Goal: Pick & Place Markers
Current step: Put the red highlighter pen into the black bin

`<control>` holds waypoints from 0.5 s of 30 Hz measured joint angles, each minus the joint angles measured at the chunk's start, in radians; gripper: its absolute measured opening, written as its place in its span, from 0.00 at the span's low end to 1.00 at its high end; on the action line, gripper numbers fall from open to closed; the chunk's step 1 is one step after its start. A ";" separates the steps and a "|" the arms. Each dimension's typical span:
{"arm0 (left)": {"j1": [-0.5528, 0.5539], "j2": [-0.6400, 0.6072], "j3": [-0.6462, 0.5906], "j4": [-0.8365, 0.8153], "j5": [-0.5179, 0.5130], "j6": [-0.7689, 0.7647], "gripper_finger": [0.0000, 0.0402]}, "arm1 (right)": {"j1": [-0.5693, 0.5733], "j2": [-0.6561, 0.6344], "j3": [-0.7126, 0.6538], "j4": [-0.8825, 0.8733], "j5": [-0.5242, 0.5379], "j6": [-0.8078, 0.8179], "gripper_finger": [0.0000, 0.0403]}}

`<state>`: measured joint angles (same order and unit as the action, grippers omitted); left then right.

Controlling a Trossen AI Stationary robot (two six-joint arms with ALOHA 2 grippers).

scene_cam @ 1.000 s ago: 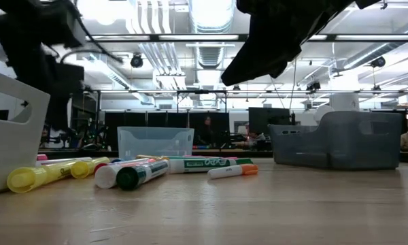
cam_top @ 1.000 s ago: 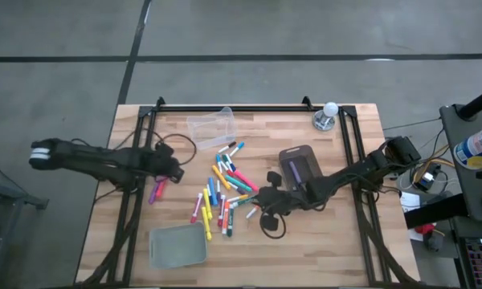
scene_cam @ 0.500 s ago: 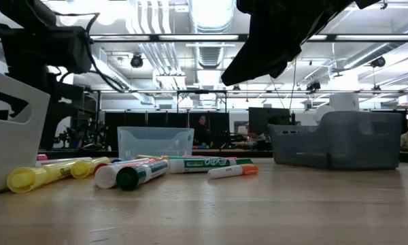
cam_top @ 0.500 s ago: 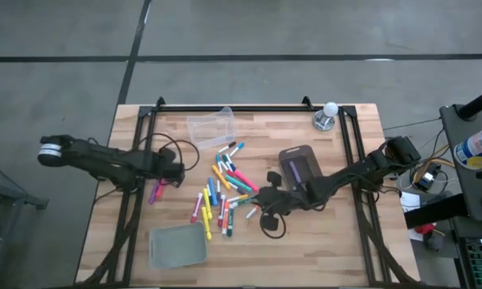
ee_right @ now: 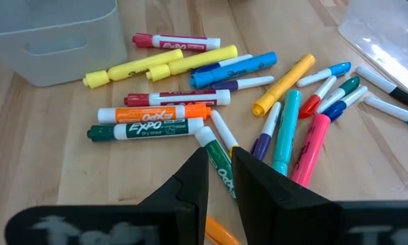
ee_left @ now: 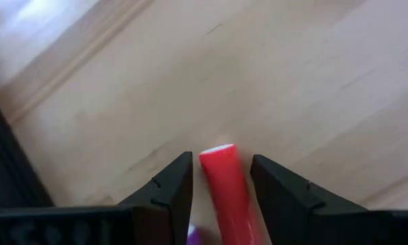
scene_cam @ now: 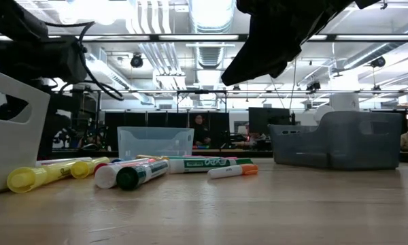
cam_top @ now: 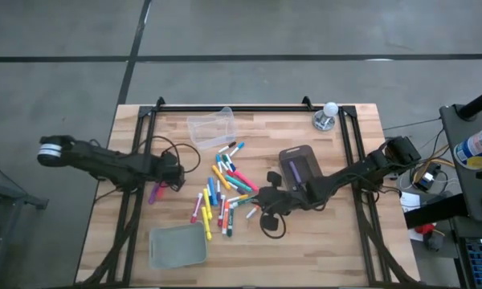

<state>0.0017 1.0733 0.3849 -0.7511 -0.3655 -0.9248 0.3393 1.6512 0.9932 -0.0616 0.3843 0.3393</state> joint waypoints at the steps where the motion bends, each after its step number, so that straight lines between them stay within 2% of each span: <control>1: 0.000 0.000 -0.009 0.016 -0.002 0.011 0.37 | 0.000 0.000 0.000 0.000 0.000 0.000 0.15; 4: 0.000 0.000 -0.035 0.055 -0.018 0.035 0.33 | 0.000 0.000 0.000 0.000 0.000 0.000 0.15; 10: -0.001 0.001 -0.060 0.103 -0.086 0.008 0.14 | 0.000 0.000 0.000 0.000 0.000 -0.002 0.15; 15: -0.003 0.001 -0.059 0.206 -0.124 0.098 0.14 | 0.000 0.000 0.000 0.000 0.000 -0.003 0.15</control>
<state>-0.0013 1.0740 0.3256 -0.5451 -0.4897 -0.8269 0.3398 1.6512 0.9932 -0.0616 0.3844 0.3367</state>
